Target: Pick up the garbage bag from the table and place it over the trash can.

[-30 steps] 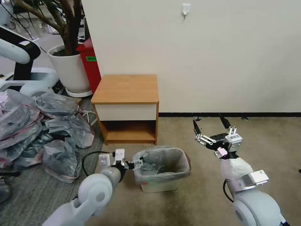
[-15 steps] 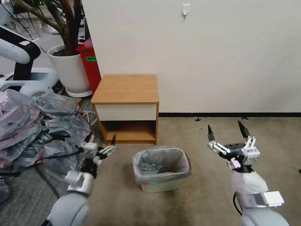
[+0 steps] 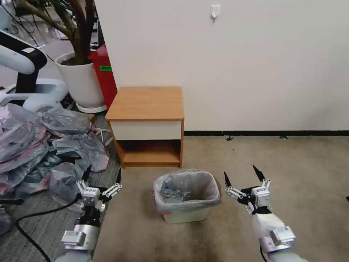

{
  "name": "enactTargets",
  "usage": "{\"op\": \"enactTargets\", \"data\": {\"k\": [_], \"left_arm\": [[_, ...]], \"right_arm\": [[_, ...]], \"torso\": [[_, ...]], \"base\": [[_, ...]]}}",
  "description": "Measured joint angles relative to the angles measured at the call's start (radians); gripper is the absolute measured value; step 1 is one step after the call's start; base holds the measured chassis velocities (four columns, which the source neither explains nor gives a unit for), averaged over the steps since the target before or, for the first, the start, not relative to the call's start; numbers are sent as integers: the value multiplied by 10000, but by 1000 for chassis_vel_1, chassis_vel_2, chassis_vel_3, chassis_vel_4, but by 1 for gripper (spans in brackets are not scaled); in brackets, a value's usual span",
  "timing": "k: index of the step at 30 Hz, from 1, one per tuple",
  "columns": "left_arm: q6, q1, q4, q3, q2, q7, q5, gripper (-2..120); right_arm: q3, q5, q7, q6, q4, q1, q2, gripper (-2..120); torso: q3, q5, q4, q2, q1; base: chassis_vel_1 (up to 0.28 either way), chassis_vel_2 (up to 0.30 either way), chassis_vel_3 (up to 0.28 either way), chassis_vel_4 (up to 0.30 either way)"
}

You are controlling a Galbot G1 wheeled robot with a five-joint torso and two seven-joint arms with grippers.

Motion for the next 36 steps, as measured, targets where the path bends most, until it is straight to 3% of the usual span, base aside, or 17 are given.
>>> {"op": "enactTargets", "data": {"k": [9,36], "left_arm": [[87,-174,156,44,-296,-30,6,100],[218,-199,169,18,-283,-86,-77,100]], "right_arm": [[-129,36,363,-118,160,42,63,100],[-125,92,382,176,167,48,35,100]], "torso": [[0,0,-1,0,0],[0,0,-1,0,0]], "base": [[0,0,0,0],[0,0,0,0]]}}
